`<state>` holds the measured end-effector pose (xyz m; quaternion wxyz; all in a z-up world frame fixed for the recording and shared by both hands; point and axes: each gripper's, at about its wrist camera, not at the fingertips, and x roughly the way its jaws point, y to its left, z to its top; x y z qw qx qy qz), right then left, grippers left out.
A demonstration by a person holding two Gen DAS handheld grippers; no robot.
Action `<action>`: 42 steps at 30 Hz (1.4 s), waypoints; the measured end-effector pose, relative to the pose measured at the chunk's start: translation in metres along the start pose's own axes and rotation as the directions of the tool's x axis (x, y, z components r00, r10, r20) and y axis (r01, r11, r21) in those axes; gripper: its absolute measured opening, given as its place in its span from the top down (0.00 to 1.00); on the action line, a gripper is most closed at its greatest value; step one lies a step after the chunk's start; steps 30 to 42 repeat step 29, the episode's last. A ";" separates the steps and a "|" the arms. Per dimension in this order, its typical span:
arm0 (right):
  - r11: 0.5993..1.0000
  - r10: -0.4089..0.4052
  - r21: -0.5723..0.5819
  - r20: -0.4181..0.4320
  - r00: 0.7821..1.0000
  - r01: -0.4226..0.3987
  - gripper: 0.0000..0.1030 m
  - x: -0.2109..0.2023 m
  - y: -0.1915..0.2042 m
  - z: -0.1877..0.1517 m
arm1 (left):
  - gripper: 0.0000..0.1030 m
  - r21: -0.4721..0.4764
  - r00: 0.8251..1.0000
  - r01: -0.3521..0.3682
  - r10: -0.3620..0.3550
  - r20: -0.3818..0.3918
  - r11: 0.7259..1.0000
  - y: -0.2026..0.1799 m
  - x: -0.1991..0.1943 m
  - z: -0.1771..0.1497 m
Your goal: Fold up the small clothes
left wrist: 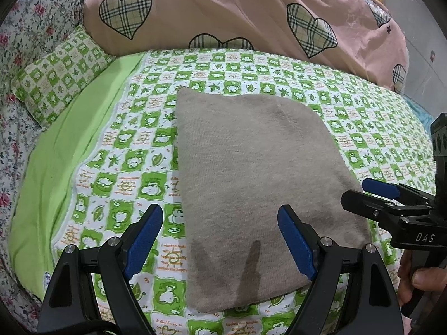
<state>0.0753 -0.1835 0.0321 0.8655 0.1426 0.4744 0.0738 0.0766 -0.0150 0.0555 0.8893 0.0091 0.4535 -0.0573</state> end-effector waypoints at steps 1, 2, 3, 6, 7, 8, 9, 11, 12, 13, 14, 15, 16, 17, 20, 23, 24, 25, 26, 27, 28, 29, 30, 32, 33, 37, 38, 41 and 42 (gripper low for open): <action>1.000 -0.001 -0.002 -0.001 1.000 0.001 0.13 0.000 0.000 0.000 | 0.18 0.000 1.000 -0.003 0.003 -0.001 1.000 0.000 0.001 0.000; 1.000 -0.003 -0.003 -0.002 1.000 0.003 0.13 0.001 -0.001 0.001 | 0.18 0.001 1.000 -0.003 0.003 0.000 1.000 0.000 0.002 0.000; 1.000 -0.005 -0.004 -0.003 1.000 0.005 0.13 0.000 -0.001 0.002 | 0.18 0.003 1.000 -0.006 0.006 0.000 1.000 0.001 0.003 0.001; 1.000 -0.003 -0.002 -0.001 1.000 0.003 0.13 0.001 -0.003 0.005 | 0.18 0.001 1.000 -0.008 0.008 -0.006 1.000 0.002 0.005 0.001; 1.000 -0.002 -0.004 -0.003 1.000 0.002 0.13 0.002 -0.004 0.006 | 0.18 -0.001 1.000 -0.008 0.008 -0.007 1.000 0.003 0.005 0.001; 1.000 -0.003 -0.005 -0.003 1.000 0.003 0.13 0.002 -0.004 0.006 | 0.18 -0.002 1.000 -0.010 0.010 -0.009 1.000 0.003 0.006 0.002; 1.000 -0.003 -0.005 -0.003 1.000 0.003 0.13 0.002 -0.004 0.006 | 0.18 -0.003 1.000 -0.012 0.012 -0.012 1.000 0.003 0.007 0.002; 1.000 -0.003 -0.006 -0.004 1.000 0.003 0.13 0.003 -0.005 0.006 | 0.18 -0.006 1.000 -0.013 0.013 -0.019 1.000 0.004 0.010 0.003; 1.000 -0.003 -0.006 -0.004 1.000 0.003 0.13 0.003 -0.005 0.006 | 0.18 -0.005 1.000 -0.012 0.012 -0.021 1.000 0.005 0.011 0.004; 1.000 -0.003 -0.007 -0.004 1.000 0.003 0.13 0.003 -0.006 0.006 | 0.18 -0.005 1.000 -0.015 0.015 -0.021 1.000 0.005 0.011 0.004; 1.000 -0.003 -0.006 -0.002 1.000 0.003 0.13 0.003 -0.006 0.006 | 0.18 -0.006 1.000 -0.017 0.017 -0.019 1.000 0.006 0.011 0.005; 1.000 -0.002 -0.005 -0.001 1.000 0.002 0.13 0.004 -0.008 0.007 | 0.18 -0.006 1.000 -0.019 0.019 -0.018 1.000 0.006 0.011 0.005; 1.000 -0.001 -0.004 0.000 1.000 0.001 0.13 0.004 -0.008 0.006 | 0.18 -0.008 1.000 -0.022 0.022 -0.018 1.000 0.007 0.011 0.006; 1.000 -0.001 -0.003 0.000 1.000 0.001 0.13 0.004 -0.009 0.007 | 0.18 -0.010 1.000 -0.024 0.024 -0.019 1.000 0.007 0.011 0.006; 1.000 -0.002 -0.005 0.001 1.000 0.002 0.13 0.004 -0.010 0.007 | 0.18 -0.014 0.999 -0.030 0.030 -0.022 0.999 0.009 0.013 0.008; 1.000 -0.002 -0.004 0.001 1.000 0.002 0.13 0.004 -0.010 0.007 | 0.18 -0.019 0.999 -0.033 0.033 -0.020 0.999 0.010 0.013 0.009; 1.000 -0.001 -0.005 0.001 1.000 0.001 0.13 0.005 -0.011 0.007 | 0.18 -0.021 0.999 -0.036 0.035 -0.019 0.999 0.010 0.013 0.009; 1.000 -0.002 -0.005 0.000 1.000 0.002 0.13 0.005 -0.010 0.007 | 0.18 -0.023 0.999 -0.038 0.037 -0.019 0.999 0.011 0.013 0.009; 1.000 -0.003 -0.005 -0.002 1.000 0.003 0.13 0.005 -0.011 0.007 | 0.18 -0.025 0.999 -0.039 0.038 -0.019 0.999 0.011 0.013 0.008; 1.000 -0.003 -0.004 -0.004 1.000 0.003 0.13 0.006 -0.011 0.008 | 0.18 -0.027 0.999 -0.040 0.039 -0.019 0.999 0.011 0.014 0.008; 1.000 -0.002 -0.005 -0.004 1.000 0.002 0.13 0.007 -0.011 0.008 | 0.18 -0.028 0.999 -0.042 0.042 -0.020 0.999 0.012 0.014 0.008; 1.000 -0.002 -0.006 -0.004 1.000 0.002 0.13 0.008 -0.010 0.008 | 0.18 -0.029 0.999 -0.043 0.043 -0.021 0.999 0.012 0.014 0.007; 1.000 -0.002 -0.006 -0.004 1.000 0.002 0.13 0.008 -0.010 0.008 | 0.18 -0.029 0.999 -0.043 0.043 -0.021 0.999 0.012 0.014 0.007; 1.000 -0.002 -0.006 -0.004 1.000 0.002 0.13 0.008 -0.010 0.008 | 0.18 -0.029 0.999 -0.043 0.043 -0.021 0.999 0.012 0.014 0.007; 1.000 -0.002 -0.006 -0.004 1.000 0.002 0.13 0.008 -0.010 0.008 | 0.18 -0.029 0.999 -0.043 0.043 -0.021 0.999 0.012 0.014 0.007; 1.000 -0.002 -0.006 -0.004 1.000 0.002 0.13 0.008 -0.010 0.008 | 0.18 -0.029 0.999 -0.043 0.043 -0.021 0.999 0.012 0.014 0.007; 1.000 -0.002 -0.006 -0.004 1.000 0.002 0.13 0.008 -0.010 0.008 | 0.18 -0.029 0.999 -0.043 0.043 -0.021 0.999 0.012 0.014 0.007; 1.000 -0.002 -0.006 -0.004 1.000 0.002 0.13 0.008 -0.010 0.008 | 0.18 -0.029 0.999 -0.043 0.043 -0.021 0.999 0.012 0.014 0.007; 1.000 -0.002 -0.006 -0.004 1.000 0.002 0.13 0.008 -0.010 0.008 | 0.18 -0.029 0.999 -0.043 0.043 -0.021 0.999 0.012 0.014 0.007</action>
